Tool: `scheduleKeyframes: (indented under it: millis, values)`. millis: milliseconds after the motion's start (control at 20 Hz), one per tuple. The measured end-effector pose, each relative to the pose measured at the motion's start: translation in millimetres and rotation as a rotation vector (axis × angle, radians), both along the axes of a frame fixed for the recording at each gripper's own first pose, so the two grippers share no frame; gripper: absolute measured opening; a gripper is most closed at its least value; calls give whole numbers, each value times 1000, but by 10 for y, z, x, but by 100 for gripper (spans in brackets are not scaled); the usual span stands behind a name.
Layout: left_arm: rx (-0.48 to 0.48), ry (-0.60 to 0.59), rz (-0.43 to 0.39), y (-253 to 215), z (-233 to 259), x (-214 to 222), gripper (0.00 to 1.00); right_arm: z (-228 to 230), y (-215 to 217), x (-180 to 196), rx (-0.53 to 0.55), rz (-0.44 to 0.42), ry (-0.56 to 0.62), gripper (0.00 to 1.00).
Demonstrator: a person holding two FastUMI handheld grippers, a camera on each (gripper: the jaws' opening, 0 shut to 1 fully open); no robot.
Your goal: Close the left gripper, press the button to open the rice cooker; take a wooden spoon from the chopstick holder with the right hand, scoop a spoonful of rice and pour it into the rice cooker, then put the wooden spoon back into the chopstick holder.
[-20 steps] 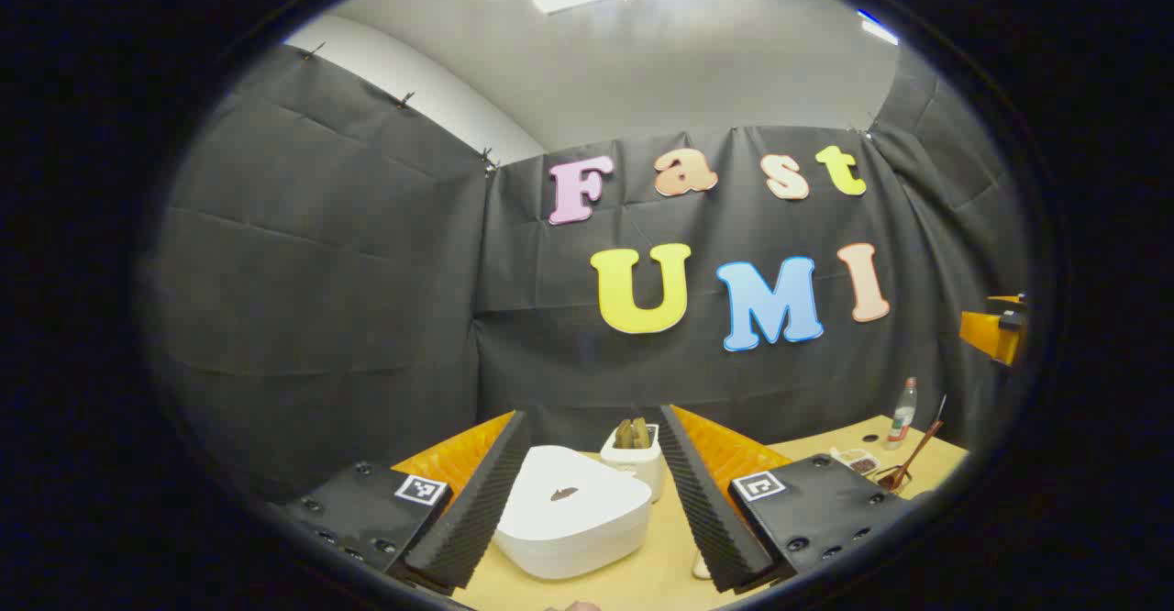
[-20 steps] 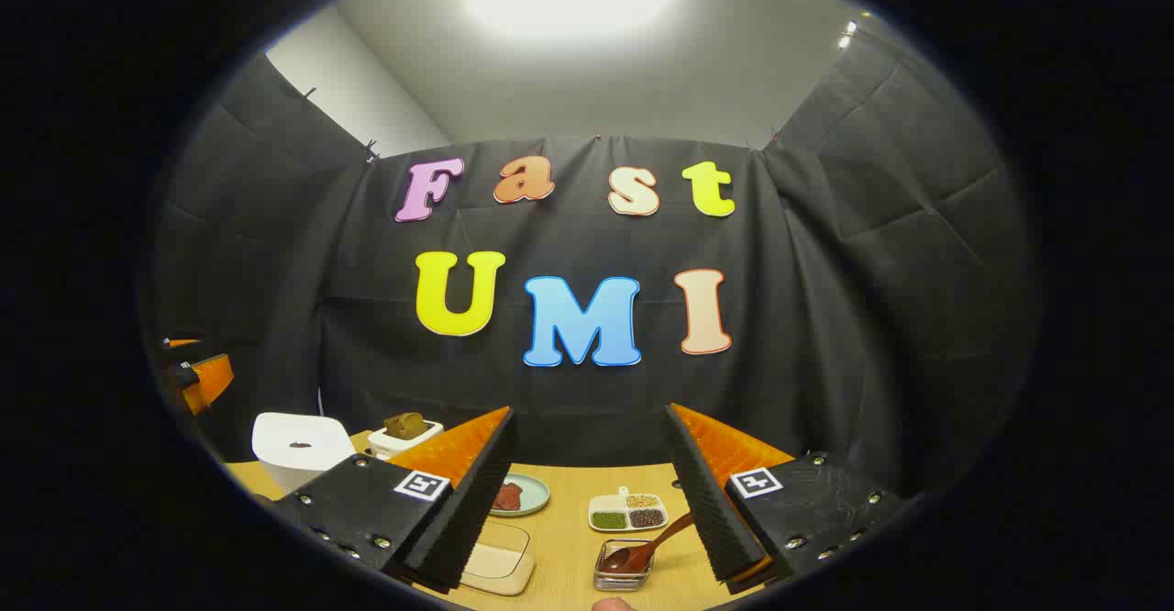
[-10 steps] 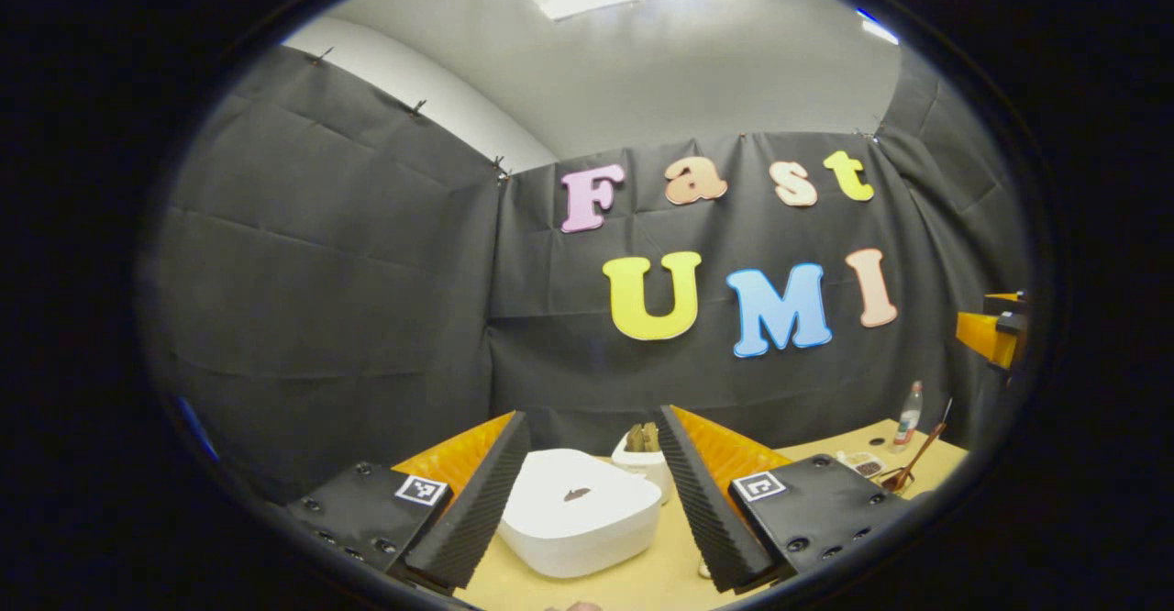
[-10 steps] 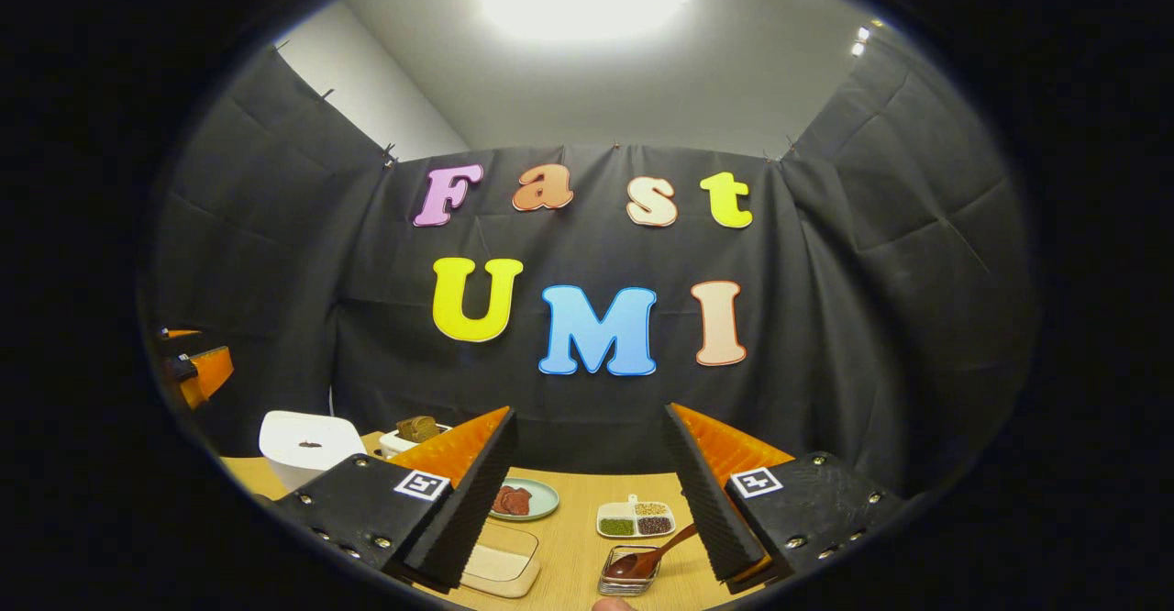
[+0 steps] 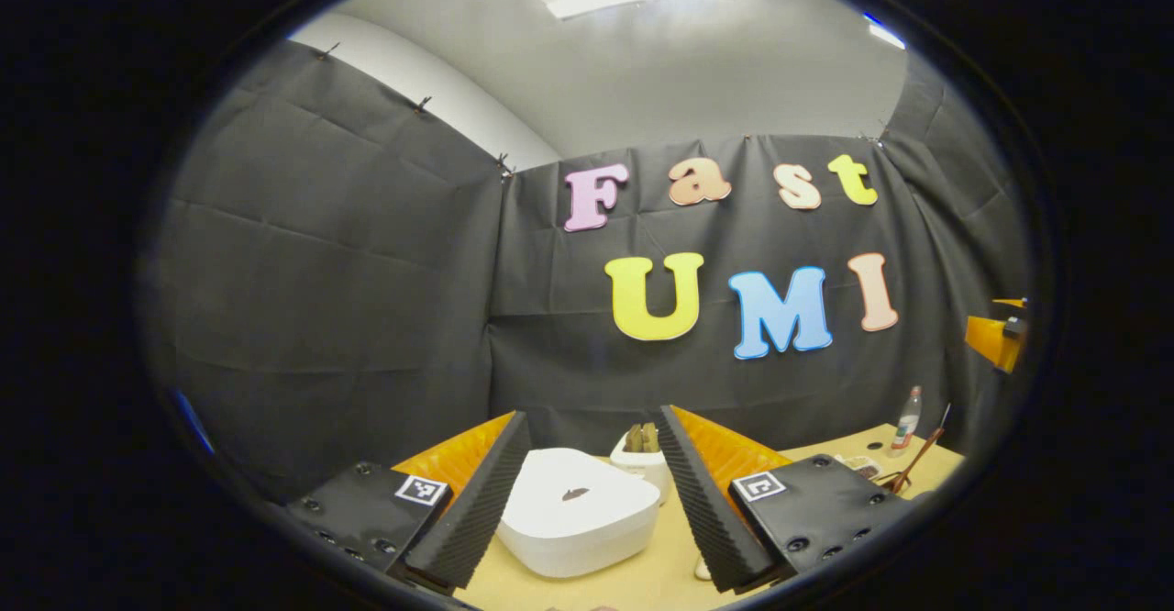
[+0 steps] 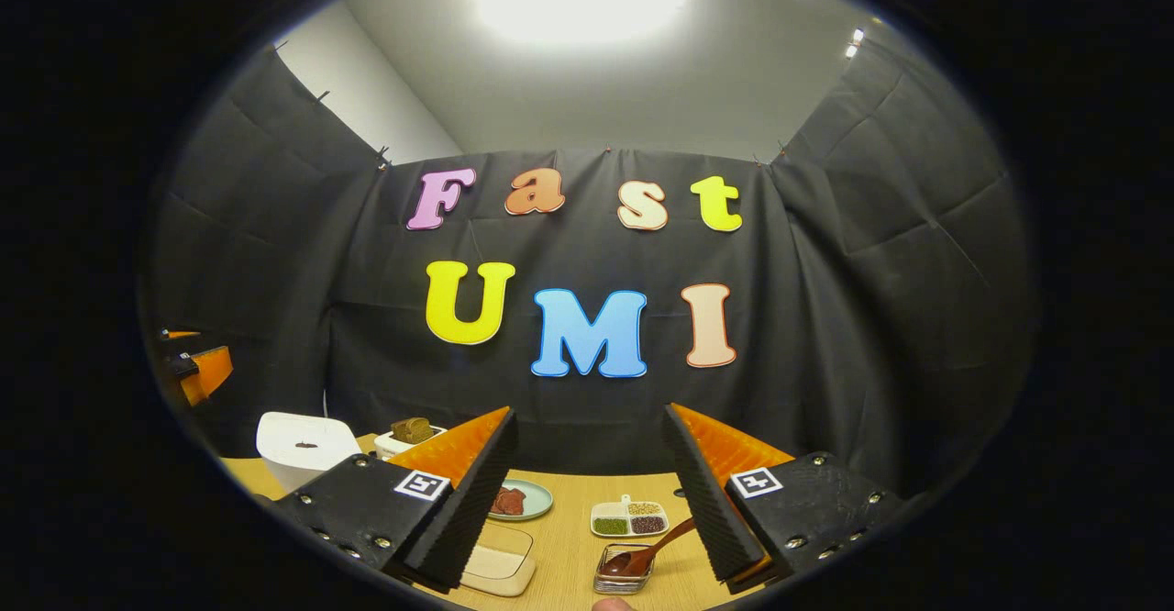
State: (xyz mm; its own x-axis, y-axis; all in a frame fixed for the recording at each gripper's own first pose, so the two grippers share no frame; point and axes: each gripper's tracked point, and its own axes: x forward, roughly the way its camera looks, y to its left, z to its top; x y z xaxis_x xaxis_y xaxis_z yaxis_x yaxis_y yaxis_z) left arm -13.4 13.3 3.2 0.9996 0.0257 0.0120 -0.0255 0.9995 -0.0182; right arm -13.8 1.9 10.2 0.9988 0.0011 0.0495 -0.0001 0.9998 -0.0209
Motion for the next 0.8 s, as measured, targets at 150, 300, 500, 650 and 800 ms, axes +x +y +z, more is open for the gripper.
scheduleKeyframes:
  millis: [150,300,500,650,800]
  values:
    - [5,-5,-4,6,19,37,97,-12,-11,5,5,-5,4,96]
    - [10,1,-20,5,13,49,84,-17,4,7,2,-8,6,95]
    - [4,7,-10,109,0,82,53,-27,43,11,-1,-8,6,95]
    - [-9,14,10,221,-27,104,36,-11,71,0,-8,-9,5,95]
    - [-32,26,1,285,-63,158,22,3,95,-11,-10,-14,1,95]
